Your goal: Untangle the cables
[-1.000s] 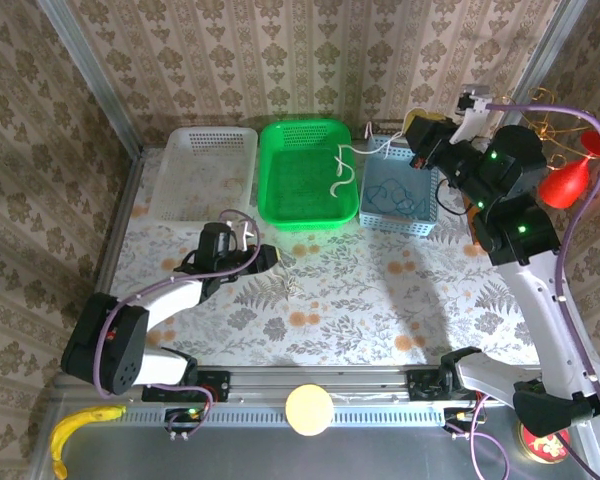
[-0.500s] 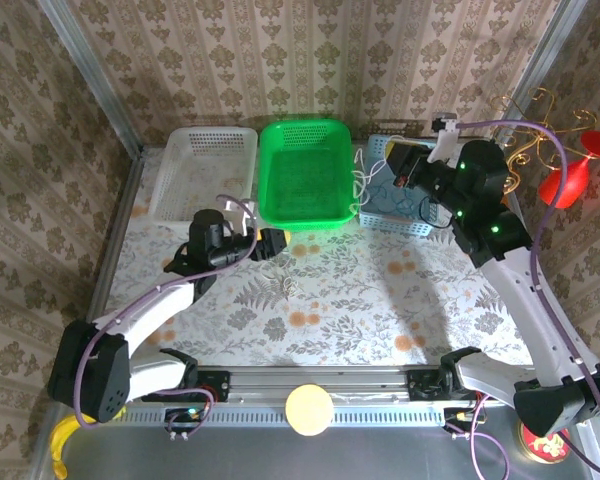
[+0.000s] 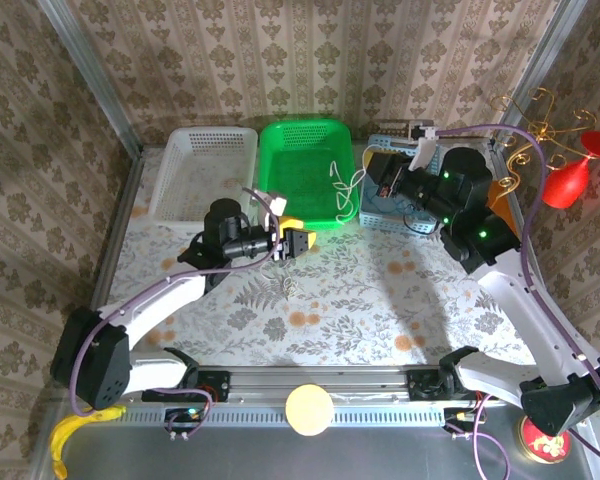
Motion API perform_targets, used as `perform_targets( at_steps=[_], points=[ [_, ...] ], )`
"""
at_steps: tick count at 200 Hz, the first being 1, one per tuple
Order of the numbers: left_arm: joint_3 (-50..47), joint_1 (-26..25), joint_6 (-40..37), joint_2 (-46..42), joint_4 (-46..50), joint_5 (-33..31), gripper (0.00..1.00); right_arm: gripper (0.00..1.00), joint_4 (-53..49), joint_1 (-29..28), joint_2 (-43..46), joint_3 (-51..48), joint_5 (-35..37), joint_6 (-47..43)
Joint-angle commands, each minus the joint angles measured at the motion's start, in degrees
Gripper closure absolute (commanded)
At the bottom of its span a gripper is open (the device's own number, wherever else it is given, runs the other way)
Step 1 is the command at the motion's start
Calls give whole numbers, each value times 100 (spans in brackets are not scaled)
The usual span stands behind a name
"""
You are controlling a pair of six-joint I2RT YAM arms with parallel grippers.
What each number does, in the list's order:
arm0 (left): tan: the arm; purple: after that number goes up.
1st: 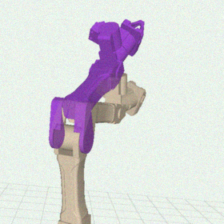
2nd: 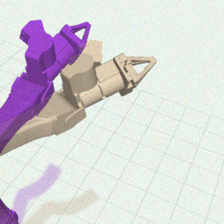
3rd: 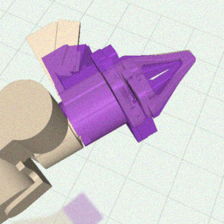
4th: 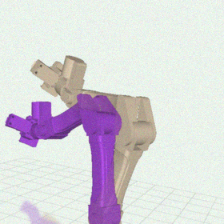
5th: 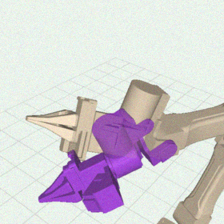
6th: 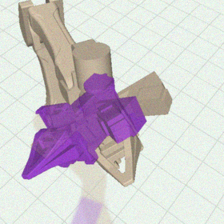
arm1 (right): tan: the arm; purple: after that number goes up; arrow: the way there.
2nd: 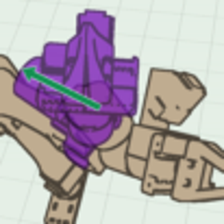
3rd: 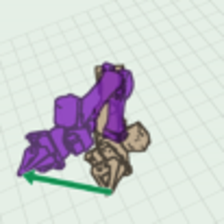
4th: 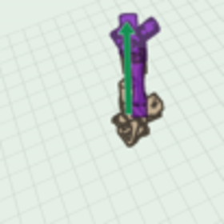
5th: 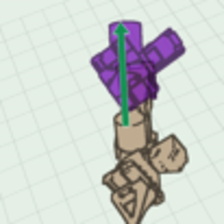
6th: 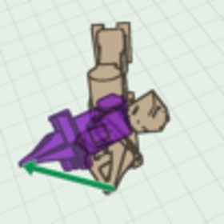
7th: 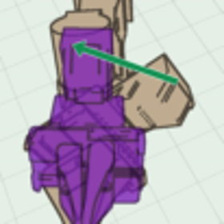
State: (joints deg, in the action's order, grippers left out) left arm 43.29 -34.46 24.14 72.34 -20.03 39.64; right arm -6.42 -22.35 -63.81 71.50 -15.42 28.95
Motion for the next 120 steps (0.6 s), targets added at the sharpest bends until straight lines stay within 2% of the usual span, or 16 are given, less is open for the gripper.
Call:
perform_targets(
  at_steps=[1,120],
  points=[
    [295,-74,-354,113,-235,212,29,100,200,-134,13,-71,91,113],
    [654,-290,-562,531,-438,290,29,100,405,-689,-114,20,120,243]
  ],
)
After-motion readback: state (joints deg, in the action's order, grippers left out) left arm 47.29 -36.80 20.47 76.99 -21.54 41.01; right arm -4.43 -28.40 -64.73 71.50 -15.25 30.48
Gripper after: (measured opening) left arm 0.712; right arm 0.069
